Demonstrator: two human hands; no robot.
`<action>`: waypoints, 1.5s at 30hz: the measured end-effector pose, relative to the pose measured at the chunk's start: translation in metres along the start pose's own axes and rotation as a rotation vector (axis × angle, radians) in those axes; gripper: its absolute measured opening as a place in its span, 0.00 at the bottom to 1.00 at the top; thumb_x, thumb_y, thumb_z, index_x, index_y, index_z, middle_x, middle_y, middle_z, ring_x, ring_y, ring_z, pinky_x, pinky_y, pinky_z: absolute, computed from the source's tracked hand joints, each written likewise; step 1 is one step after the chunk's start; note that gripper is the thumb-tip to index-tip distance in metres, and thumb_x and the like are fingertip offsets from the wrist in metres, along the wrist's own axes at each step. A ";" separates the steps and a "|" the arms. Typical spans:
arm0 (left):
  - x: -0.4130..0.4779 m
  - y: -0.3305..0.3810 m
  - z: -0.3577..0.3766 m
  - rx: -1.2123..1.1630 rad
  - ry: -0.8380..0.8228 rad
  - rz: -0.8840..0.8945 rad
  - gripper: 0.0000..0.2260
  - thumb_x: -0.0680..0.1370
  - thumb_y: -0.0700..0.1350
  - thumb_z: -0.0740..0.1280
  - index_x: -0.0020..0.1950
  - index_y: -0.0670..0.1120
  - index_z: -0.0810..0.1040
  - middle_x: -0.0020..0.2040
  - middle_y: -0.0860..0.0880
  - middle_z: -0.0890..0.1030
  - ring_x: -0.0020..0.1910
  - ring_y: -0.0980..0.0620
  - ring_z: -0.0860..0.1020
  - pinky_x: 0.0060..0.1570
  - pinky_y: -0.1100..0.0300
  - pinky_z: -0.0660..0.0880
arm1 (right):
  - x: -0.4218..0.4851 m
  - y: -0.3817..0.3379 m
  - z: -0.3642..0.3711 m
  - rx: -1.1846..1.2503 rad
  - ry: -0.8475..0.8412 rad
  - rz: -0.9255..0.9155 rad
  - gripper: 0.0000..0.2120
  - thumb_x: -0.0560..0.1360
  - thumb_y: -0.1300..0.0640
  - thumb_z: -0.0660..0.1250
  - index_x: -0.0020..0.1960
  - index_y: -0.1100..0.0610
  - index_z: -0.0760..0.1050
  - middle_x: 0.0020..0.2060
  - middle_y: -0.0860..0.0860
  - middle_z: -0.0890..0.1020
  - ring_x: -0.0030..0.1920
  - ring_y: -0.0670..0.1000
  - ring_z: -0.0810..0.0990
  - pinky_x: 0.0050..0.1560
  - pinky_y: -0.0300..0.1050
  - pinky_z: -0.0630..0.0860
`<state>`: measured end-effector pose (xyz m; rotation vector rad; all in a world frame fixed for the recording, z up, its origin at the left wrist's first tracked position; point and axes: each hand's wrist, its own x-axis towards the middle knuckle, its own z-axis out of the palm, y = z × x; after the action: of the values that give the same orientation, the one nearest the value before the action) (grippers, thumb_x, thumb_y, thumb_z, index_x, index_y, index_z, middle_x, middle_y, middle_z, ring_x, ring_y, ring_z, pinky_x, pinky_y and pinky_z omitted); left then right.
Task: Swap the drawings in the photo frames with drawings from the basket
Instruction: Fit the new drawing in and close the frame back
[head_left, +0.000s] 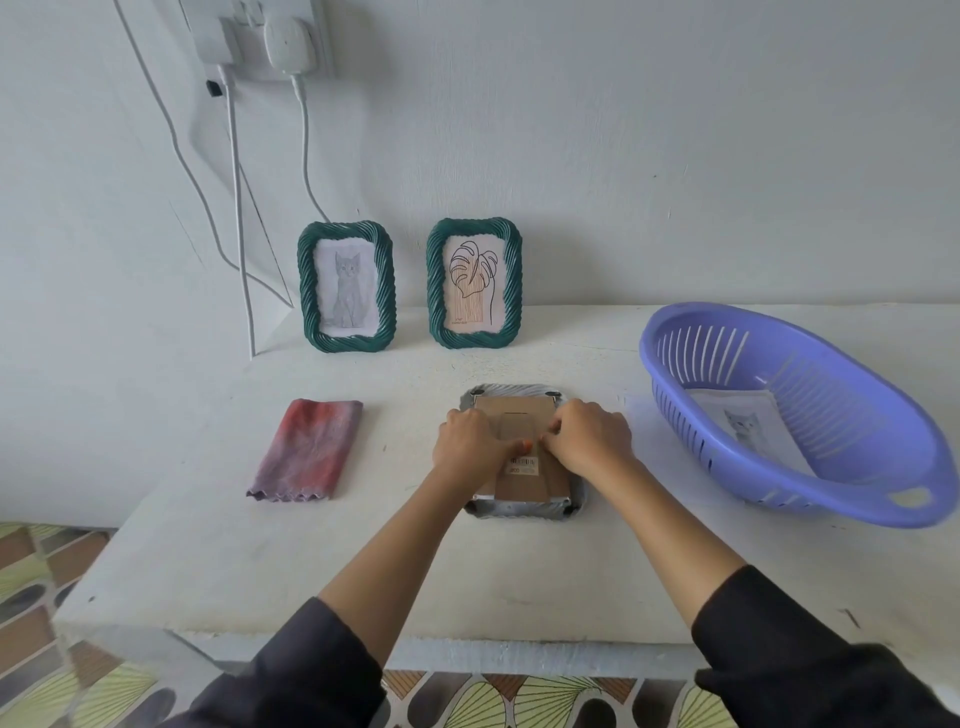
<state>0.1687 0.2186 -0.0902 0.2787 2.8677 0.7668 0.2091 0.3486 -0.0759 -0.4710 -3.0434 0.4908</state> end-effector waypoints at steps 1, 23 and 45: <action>0.000 0.000 -0.001 -0.011 -0.005 0.004 0.26 0.72 0.59 0.68 0.56 0.38 0.74 0.56 0.40 0.75 0.56 0.44 0.73 0.48 0.55 0.71 | 0.000 0.000 -0.001 0.000 -0.004 0.001 0.10 0.75 0.55 0.60 0.51 0.58 0.76 0.49 0.53 0.81 0.51 0.58 0.79 0.53 0.48 0.69; -0.020 -0.036 -0.024 -0.234 -0.126 -0.096 0.10 0.68 0.37 0.70 0.45 0.32 0.82 0.44 0.36 0.83 0.43 0.42 0.81 0.49 0.48 0.79 | -0.031 0.015 0.002 0.236 -0.064 0.177 0.08 0.70 0.56 0.69 0.44 0.60 0.81 0.45 0.55 0.84 0.48 0.57 0.80 0.52 0.48 0.73; -0.037 -0.062 -0.029 -0.011 -0.171 0.466 0.10 0.69 0.45 0.75 0.49 0.46 0.84 0.51 0.50 0.81 0.43 0.58 0.75 0.46 0.66 0.68 | -0.044 0.041 -0.005 -0.012 -0.125 -0.422 0.12 0.70 0.49 0.71 0.52 0.50 0.81 0.50 0.46 0.81 0.52 0.47 0.75 0.46 0.40 0.57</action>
<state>0.1899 0.1438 -0.0928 0.9836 2.6599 0.7810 0.2632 0.3736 -0.0831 0.2114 -3.1308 0.4923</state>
